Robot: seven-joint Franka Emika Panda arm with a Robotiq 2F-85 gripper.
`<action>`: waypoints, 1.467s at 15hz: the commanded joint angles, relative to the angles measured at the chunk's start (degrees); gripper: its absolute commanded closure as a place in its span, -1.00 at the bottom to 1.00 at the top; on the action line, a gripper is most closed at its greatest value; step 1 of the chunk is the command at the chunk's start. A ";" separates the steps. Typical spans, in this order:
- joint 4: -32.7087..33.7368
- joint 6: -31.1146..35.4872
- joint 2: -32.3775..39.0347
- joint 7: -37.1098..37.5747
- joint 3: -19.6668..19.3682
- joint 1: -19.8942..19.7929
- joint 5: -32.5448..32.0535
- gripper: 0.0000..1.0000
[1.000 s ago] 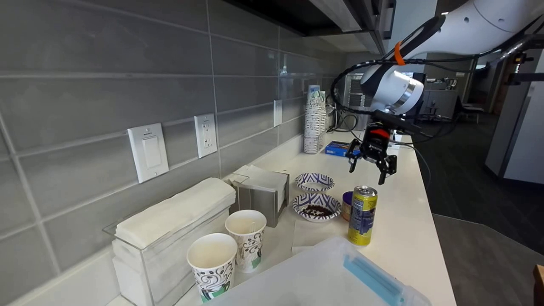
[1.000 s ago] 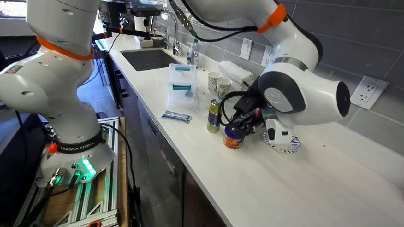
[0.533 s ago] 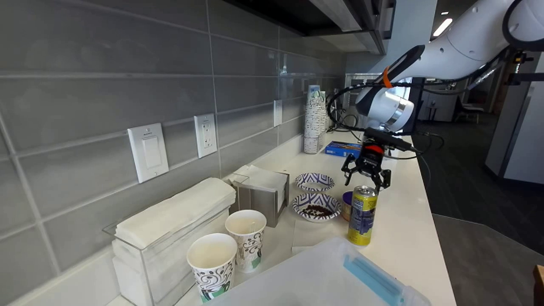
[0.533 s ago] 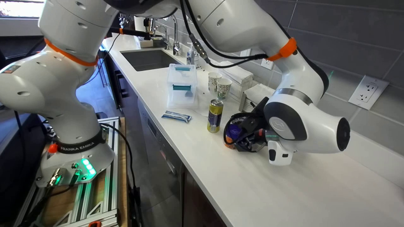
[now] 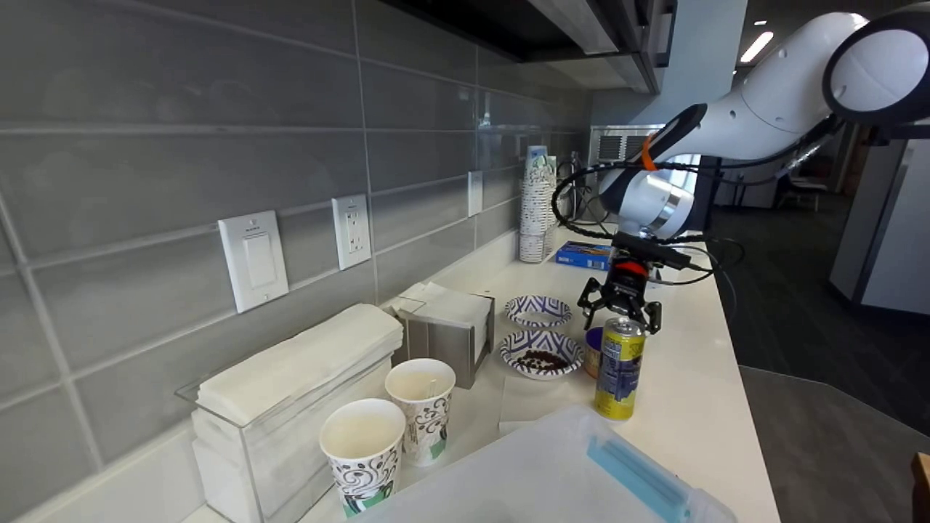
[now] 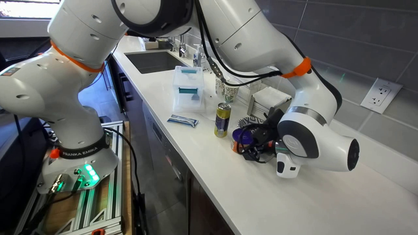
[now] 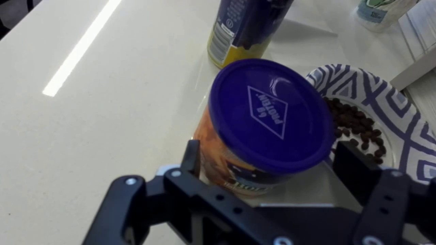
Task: Put the orange bottle on the plate to the right
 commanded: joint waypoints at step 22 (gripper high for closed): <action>9.36 -13.48 10.10 6.62 1.55 -0.82 1.08 -1.00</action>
